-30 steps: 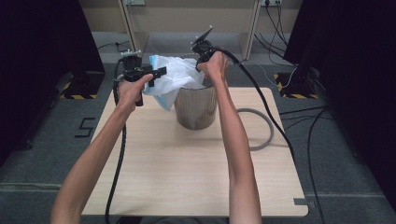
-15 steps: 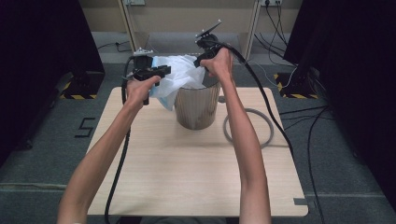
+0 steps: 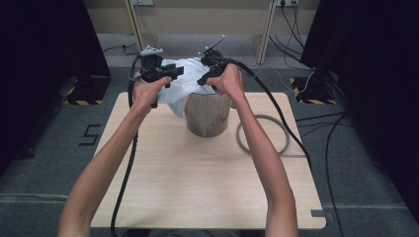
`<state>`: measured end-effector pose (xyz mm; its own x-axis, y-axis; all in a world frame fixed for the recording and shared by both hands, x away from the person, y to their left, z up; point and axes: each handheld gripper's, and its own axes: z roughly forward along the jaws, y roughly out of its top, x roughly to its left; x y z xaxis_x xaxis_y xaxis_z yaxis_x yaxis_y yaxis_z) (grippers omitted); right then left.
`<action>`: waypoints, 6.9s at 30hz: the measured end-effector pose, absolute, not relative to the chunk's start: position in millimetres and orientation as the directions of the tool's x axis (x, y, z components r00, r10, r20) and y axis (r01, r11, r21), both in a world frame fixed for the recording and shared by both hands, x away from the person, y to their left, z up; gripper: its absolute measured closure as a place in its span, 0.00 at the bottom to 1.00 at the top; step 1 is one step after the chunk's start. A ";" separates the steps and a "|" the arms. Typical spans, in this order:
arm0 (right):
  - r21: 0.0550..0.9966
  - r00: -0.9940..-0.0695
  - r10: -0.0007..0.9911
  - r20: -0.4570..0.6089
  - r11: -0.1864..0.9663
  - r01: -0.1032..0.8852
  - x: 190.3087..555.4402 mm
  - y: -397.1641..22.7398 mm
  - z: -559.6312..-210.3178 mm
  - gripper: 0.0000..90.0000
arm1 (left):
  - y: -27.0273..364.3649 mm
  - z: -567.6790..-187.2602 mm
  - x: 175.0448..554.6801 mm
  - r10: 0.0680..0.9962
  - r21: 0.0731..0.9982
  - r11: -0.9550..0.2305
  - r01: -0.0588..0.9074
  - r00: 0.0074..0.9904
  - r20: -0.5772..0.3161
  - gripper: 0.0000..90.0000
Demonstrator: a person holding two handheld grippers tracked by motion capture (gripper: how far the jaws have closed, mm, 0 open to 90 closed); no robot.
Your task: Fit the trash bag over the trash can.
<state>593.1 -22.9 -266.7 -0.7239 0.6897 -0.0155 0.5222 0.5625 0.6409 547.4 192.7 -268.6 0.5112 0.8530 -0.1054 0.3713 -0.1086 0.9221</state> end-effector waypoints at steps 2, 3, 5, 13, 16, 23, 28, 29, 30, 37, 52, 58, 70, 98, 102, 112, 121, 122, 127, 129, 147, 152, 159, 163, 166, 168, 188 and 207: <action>0.612 -0.708 0.706 -0.030 0.573 0.546 600.7 -23.7 -273.9 0.72 | 200.7 -266.5 544.5 0.860 0.918 -0.091 0.386 0.496 -0.123 0.50; 0.602 -0.697 0.716 -0.031 0.570 0.559 604.2 -24.4 -276.7 0.73 | 203.8 -266.1 543.9 0.861 0.918 -0.082 0.387 0.491 -0.130 0.45; 0.597 -0.693 0.720 -0.037 0.572 0.562 607.4 -26.3 -278.2 0.73 | 212.4 -266.5 543.4 0.868 0.912 -0.062 0.406 0.473 -0.152 0.39; 0.698 -0.687 0.727 0.004 0.490 0.522 595.0 -35.6 -257.9 0.64 | 236.5 -279.1 544.3 0.872 0.882 -0.005 0.472 0.434 -0.227 0.30; 0.739 -0.711 0.703 0.026 0.466 0.487 586.3 -32.4 -248.5 0.62 | 239.1 -277.2 542.5 0.871 0.882 -0.007 0.471 0.437 -0.226 0.30; 0.709 -0.760 0.649 0.022 0.526 0.470 580.4 -10.0 -259.7 0.69 | 240.7 -273.9 534.4 0.861 0.884 -0.008 0.467 0.453 -0.231 0.29; 0.654 -0.758 0.653 0.001 0.573 0.494 591.9 -5.8 -274.4 0.84 | 241.6 -274.2 530.0 0.850 0.885 -0.011 0.465 0.470 -0.236 0.27; 0.642 -0.752 0.659 0.001 0.576 0.506 594.2 -6.0 -276.6 0.86 | 241.5 -274.6 528.8 0.848 0.885 -0.010 0.466 0.473 -0.239 0.27; 0.636 -0.750 0.661 -0.002 0.579 0.509 595.9 -6.6 -277.9 0.86 | 241.1 -275.3 526.7 0.842 0.884 -0.008 0.467 0.480 -0.246 0.26; 0.639 -0.722 0.691 -0.024 0.566 0.521 601.9 -19.2 -275.0 0.83 | 239.1 -280.4 504.4 0.815 0.890 -0.036 0.454 0.529 -0.237 0.24; 0.732 -0.678 0.735 0.006 0.458 0.503 600.4 -27.5 -255.0 0.64 | 236.0 -306.9 504.0 0.799 0.899 -0.110 0.425 0.576 -0.175 0.75; 0.747 -0.671 0.742 0.008 0.441 0.497 599.8 -31.4 -245.5 0.64 | 215.4 -294.3 507.6 0.807 0.929 -0.144 0.342 0.584 -0.090 0.92; 0.787 -0.749 0.661 0.048 0.437 0.435 583.7 -0.4 -209.5 0.48 | 178.8 -292.0 498.9 0.768 0.929 -0.236 0.285 0.640 -0.001 0.92; 0.766 -0.608 0.794 -0.007 0.395 0.507 604.3 -109.5 -233.6 1.00 | 190.2 -296.6 510.6 0.732 0.934 -0.196 0.297 0.678 -0.062 0.54; 0.780 -0.588 0.808 0.041 0.342 0.524 607.1 -133.6 -252.1 1.00 | 178.1 -296.8 508.7 0.710 0.930 -0.257 0.263 0.704 -0.003 0.75; 0.789 -0.571 0.816 0.084 0.296 0.539 609.0 -158.3 -271.7 0.85 | 161.7 -297.6 496.5 0.672 0.921 -0.330 0.210 0.737 0.073 0.95; 0.823 -0.604 0.791 0.100 0.276 0.497 585.3 -133.1 -231.3 0.48 | 144.4 -295.1 483.6 0.632 0.918 -0.353 0.180 0.770 0.092 0.96; 0.817 -0.598 0.796 0.094 0.282 0.503 584.5 -128.1 -230.3 0.47 | 143.4 -295.0 482.2 0.627 0.918 -0.354 0.177 0.773 0.092 0.96; 0.761 -0.591 0.803 0.074 0.338 0.554 589.0 -111.7 -241.0 0.48 | 141.8 -297.8 475.9 0.610 0.917 -0.363 0.164 0.786 0.101 0.96; 0.763 -0.602 0.794 0.084 0.337 0.552 588.4 -109.6 -242.5 0.54 | 141.1 -301.0 474.9 0.603 0.917 -0.362 0.165 0.792 0.096 0.96; 0.729 -0.641 0.768 -0.002 0.440 0.525 573.7 -150.9 -267.1 1.00 | 145.1 -320.7 469.7 0.594 0.907 -0.375 0.189 0.800 0.079 0.96; 0.718 -0.633 0.774 0.007 0.436 0.542 583.1 -148.9 -291.9 1.00 | 152.1 -330.4 474.0 0.608 0.896 -0.394 0.207 0.789 0.085 0.96; 0.687 -0.616 0.788 0.011 0.441 0.577 586.6 -145.4 -298.5 0.80 | 163.8 -346.4 482.3 0.656 0.888 -0.378 0.261 0.753 0.058 0.92; 0.696 -0.616 0.788 -0.010 0.448 0.561 572.1 -152.9 -273.8 0.63 | 168.8 -343.2 471.5 0.647 0.887 -0.379 0.262 0.761 0.052 0.78; 0.741 -0.628 0.778 0.014 0.414 0.529 564.5 -158.7 -253.8 0.55 | 179.1 -330.1 468.8 0.664 0.901 -0.347 0.261 0.747 0.039 0.71; 0.783 -0.653 0.755 0.056 0.373 0.499 559.6 -159.8 -241.4 0.51 | 185.9 -320.2 469.6 0.680 0.913 -0.308 0.269 0.734 0.013 0.64; 0.765 -0.572 0.820 0.001 0.368 0.529 624.3 -144.9 -281.3 0.97 | 216.8 -360.9 525.9 0.781 0.896 -0.143 0.420 0.604 -0.159 0.97; 0.820 -0.506 0.861 0.045 0.258 0.512 607.3 -159.7 -274.2 0.54 | 233.2 -327.1 501.6 0.793 0.914 -0.194 0.355 0.605 -0.067 0.68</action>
